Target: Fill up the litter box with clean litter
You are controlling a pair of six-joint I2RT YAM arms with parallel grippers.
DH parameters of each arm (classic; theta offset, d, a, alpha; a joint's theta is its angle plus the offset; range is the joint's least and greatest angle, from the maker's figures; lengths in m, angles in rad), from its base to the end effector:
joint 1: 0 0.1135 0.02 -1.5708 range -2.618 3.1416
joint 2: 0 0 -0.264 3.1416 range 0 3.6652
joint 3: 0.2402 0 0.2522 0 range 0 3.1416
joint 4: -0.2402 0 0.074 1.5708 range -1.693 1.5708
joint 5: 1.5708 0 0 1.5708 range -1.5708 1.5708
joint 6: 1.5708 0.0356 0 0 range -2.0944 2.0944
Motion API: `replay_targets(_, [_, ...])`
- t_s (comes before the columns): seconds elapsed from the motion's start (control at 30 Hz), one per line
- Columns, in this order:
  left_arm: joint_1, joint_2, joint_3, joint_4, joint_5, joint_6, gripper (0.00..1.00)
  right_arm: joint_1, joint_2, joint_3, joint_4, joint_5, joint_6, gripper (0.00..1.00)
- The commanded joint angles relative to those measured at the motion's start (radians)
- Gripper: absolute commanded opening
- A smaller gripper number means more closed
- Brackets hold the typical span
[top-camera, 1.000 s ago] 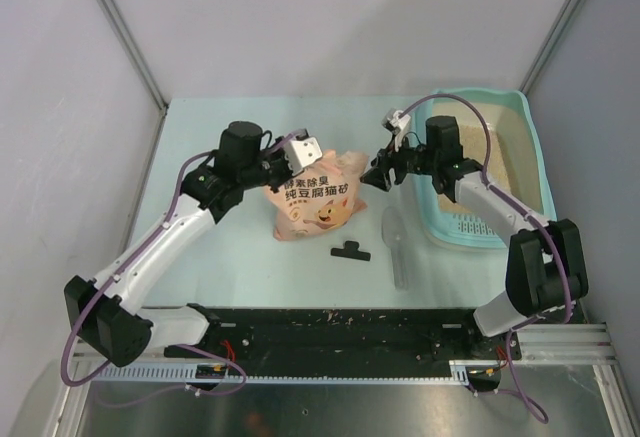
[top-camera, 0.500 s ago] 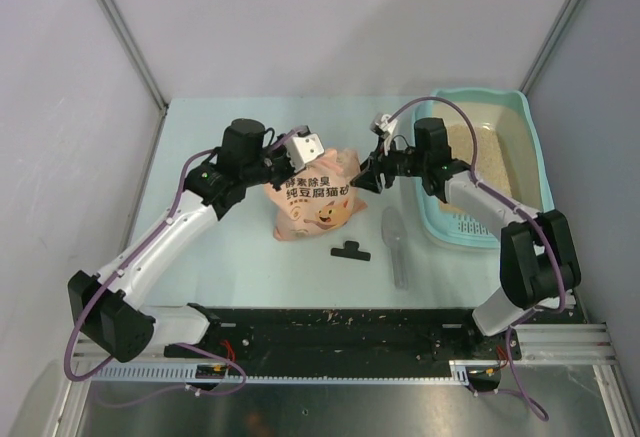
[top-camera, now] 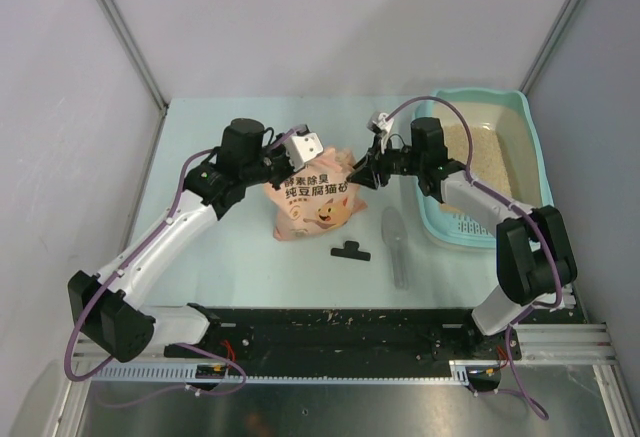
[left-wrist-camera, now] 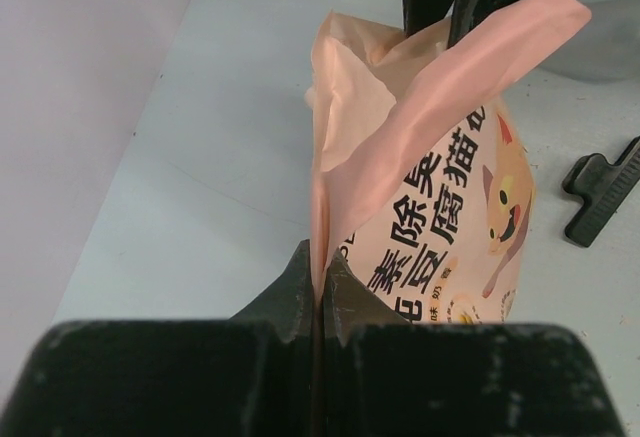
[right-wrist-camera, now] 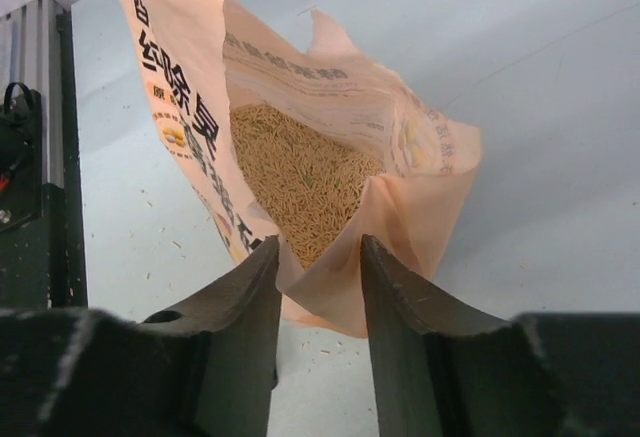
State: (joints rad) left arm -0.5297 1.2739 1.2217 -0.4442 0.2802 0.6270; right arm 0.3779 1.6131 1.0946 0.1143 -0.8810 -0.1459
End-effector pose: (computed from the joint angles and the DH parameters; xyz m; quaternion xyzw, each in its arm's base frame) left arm 0.2415 -0.1528 0.3615 0.5249 0.6733 -0.0952 0.5120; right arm 0.3268 0.1593 0.2700 -0.4223 0.6684 0.4112 0.4537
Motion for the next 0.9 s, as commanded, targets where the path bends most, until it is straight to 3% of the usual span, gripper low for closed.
replay_targets(0.0, [0.004,-0.007,0.044,0.055,-0.003,-0.024,0.00,0.006,0.022,0.044,0.087,-0.015,0.029,0.36])
replay_targets(0.17, [0.005,-0.002,0.041,0.056,-0.025,-0.018,0.00,0.006,0.034,0.044,0.113,-0.032,0.049,0.09])
replay_targets(0.27, [0.007,0.005,0.042,0.055,-0.036,-0.018,0.00,0.004,0.015,0.044,0.093,-0.046,0.048,0.00])
replay_targets(0.53, [0.010,0.012,0.082,0.056,-0.006,-0.041,0.02,0.056,-0.143,-0.025,-0.025,-0.006,0.044,0.00])
replay_targets(0.6, [0.008,0.010,0.094,0.055,0.029,-0.068,0.16,0.064,-0.154,-0.080,0.039,0.022,0.093,0.00])
replay_targets(0.63, [0.008,-0.004,0.104,0.055,0.040,-0.078,0.30,0.061,-0.156,-0.090,0.057,0.031,0.120,0.00])
replay_targets(0.7, [0.008,-0.021,0.111,0.056,0.060,-0.099,0.39,0.056,-0.148,-0.090,0.067,0.034,0.109,0.00])
replay_targets(0.73, [0.008,-0.039,0.119,0.055,0.079,-0.101,0.51,0.049,-0.147,-0.090,0.074,0.034,0.103,0.00])
replay_targets(0.8, [0.008,-0.054,0.146,0.055,0.089,-0.110,0.62,0.044,-0.133,-0.091,0.094,0.042,0.103,0.00])
replay_targets(0.87, [0.010,-0.061,0.183,0.056,0.074,-0.122,0.64,0.033,-0.122,-0.090,0.105,0.056,0.104,0.00])
